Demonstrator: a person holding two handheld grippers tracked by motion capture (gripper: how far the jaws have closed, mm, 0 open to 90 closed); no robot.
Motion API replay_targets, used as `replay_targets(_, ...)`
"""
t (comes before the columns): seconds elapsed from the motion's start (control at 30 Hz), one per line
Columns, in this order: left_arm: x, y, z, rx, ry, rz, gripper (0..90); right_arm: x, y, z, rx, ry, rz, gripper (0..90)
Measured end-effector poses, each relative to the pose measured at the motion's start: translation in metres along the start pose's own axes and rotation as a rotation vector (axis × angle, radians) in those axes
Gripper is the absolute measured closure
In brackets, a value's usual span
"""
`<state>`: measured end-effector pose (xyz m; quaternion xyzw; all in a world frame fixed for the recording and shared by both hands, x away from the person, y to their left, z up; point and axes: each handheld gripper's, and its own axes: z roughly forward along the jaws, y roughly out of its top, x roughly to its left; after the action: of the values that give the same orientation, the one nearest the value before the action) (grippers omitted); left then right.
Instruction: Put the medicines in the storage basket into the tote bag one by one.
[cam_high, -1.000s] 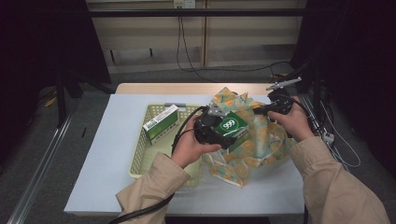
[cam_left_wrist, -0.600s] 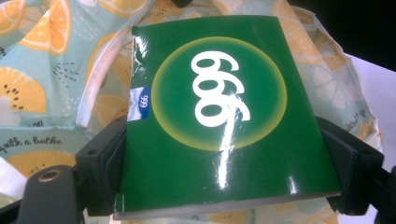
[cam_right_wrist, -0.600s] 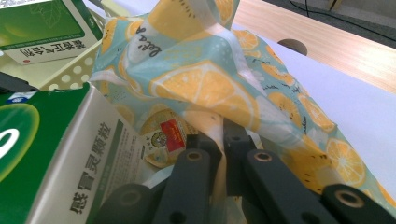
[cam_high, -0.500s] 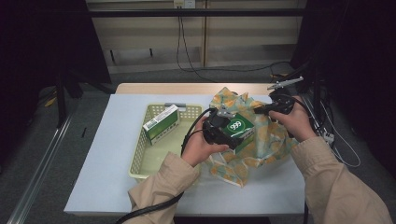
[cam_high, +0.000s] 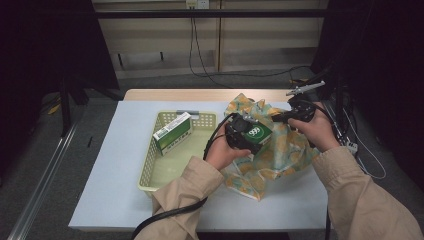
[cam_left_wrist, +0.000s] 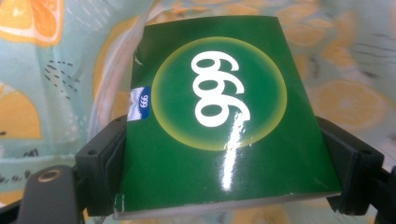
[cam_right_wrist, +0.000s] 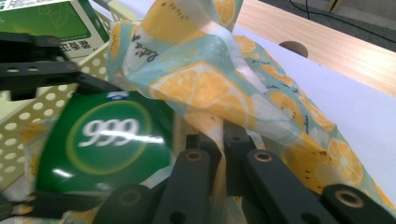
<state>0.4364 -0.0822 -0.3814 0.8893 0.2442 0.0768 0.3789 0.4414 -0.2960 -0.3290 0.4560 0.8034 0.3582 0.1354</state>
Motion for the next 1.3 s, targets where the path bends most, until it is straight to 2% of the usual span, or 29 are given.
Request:
replay_targets(0.1,0.006,0.002,0.006,0.001,0.015,-0.016,16.6,0.001,0.002,-0.002,-0.003,0.0,-0.009,89.6)
replay_targets(0.27,0.011,0.007,0.011,-0.05,0.019,-0.045,16.6,0.001,0.003,-0.003,-0.006,0.001,-0.006,89.6)
replay_targets(0.47,0.013,0.012,0.016,-0.068,0.031,-0.046,16.5,-0.001,0.002,-0.003,-0.009,0.002,-0.001,89.6)
replay_targets(0.63,0.016,0.019,0.027,-0.074,0.037,-0.046,16.4,-0.003,0.001,-0.004,-0.004,0.003,0.009,89.6)
replay_targets(0.73,0.022,0.025,0.039,-0.115,0.048,-0.069,15.7,-0.005,0.001,-0.004,-0.006,0.0,0.014,89.6)
replay_targets(0.8,0.023,0.027,0.044,-0.111,0.05,-0.069,15.2,-0.006,0.001,-0.004,-0.008,-0.002,0.017,89.6)
replay_targets(0.83,0.024,0.028,0.051,-0.086,0.058,-0.075,13.8,-0.008,0.0,-0.003,-0.005,-0.005,0.025,89.6)
replay_targets(0.87,0.024,0.028,0.052,-0.087,0.05,-0.078,13.4,-0.01,-0.001,-0.003,0.001,-0.009,0.029,89.6)
replay_targets(0.97,0.02,0.029,0.043,-0.095,0.03,-0.04,12.7,-0.013,-0.003,-0.001,-0.001,-0.01,0.035,89.6)
replay_targets(1.0,0.02,0.029,0.043,-0.095,0.03,-0.04,12.8,-0.015,-0.004,-0.001,0.001,-0.01,0.04,89.6)
replay_targets(1.03,0.018,0.03,0.038,-0.096,0.031,-0.027,12.7,-0.016,-0.005,0.001,0.002,-0.012,0.043,89.6)
replay_targets(1.07,0.016,0.03,0.027,-0.094,0.014,-0.02,12.0,-0.016,-0.005,0.002,0.001,-0.014,0.045,89.6)
replay_targets(1.1,0.016,0.03,0.027,-0.094,0.014,-0.02,11.9,-0.017,-0.006,0.002,0.003,-0.016,0.05,89.6)
replay_targets(1.17,0.014,0.029,0.016,-0.088,0.007,-0.006,11.8,-0.016,-0.006,0.003,0.002,-0.015,0.051,89.6)
replay_targets(1.3,0.013,0.022,-0.003,-0.085,-0.006,-0.011,11.2,-0.013,-0.006,0.004,0.003,-0.016,0.043,89.6)
